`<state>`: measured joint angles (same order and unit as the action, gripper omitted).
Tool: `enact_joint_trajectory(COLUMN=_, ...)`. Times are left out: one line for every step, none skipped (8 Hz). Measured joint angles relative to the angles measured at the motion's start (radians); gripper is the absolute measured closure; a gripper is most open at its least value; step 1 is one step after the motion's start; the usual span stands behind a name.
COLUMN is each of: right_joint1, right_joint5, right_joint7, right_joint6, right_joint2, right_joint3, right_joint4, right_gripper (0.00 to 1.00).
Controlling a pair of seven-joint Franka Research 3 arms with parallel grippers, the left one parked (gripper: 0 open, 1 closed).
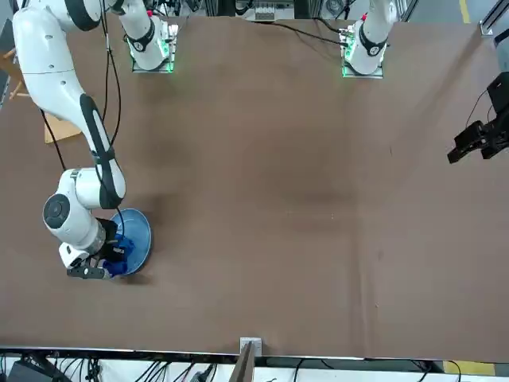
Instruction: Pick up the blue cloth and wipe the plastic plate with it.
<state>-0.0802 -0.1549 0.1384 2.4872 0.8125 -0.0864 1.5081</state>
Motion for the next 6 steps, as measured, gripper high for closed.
enact_joint_trajectory(right_joint1=0.001, right_joint5=0.000, right_joint7=0.003, right_joint6=0.007, right_joint2=-0.004, right_joint3=0.001, right_joint4=0.009, right_gripper=0.94)
enact_joint_trajectory(right_joint1=0.003, right_joint5=-0.001, right_joint7=0.007, right_joint6=0.014, right_joint2=-0.013, right_joint3=0.002, right_joint4=0.026, right_gripper=0.94)
enact_joint_trajectory(right_joint1=0.008, right_joint5=-0.002, right_joint7=0.013, right_joint6=0.017, right_joint2=-0.027, right_joint3=0.004, right_joint4=0.048, right_gripper=0.94)
enact_joint_trajectory(right_joint1=0.012, right_joint5=-0.003, right_joint7=0.016, right_joint6=0.017, right_joint2=-0.043, right_joint3=0.005, right_joint4=0.073, right_gripper=0.94)
enact_joint_trajectory(right_joint1=0.016, right_joint5=-0.003, right_joint7=0.017, right_joint6=0.017, right_joint2=-0.060, right_joint3=0.005, right_joint4=0.101, right_gripper=0.94)
enact_joint_trajectory(right_joint1=0.025, right_joint5=-0.003, right_joint7=0.025, right_joint6=0.017, right_joint2=-0.074, right_joint3=0.008, right_joint4=0.125, right_gripper=0.94)
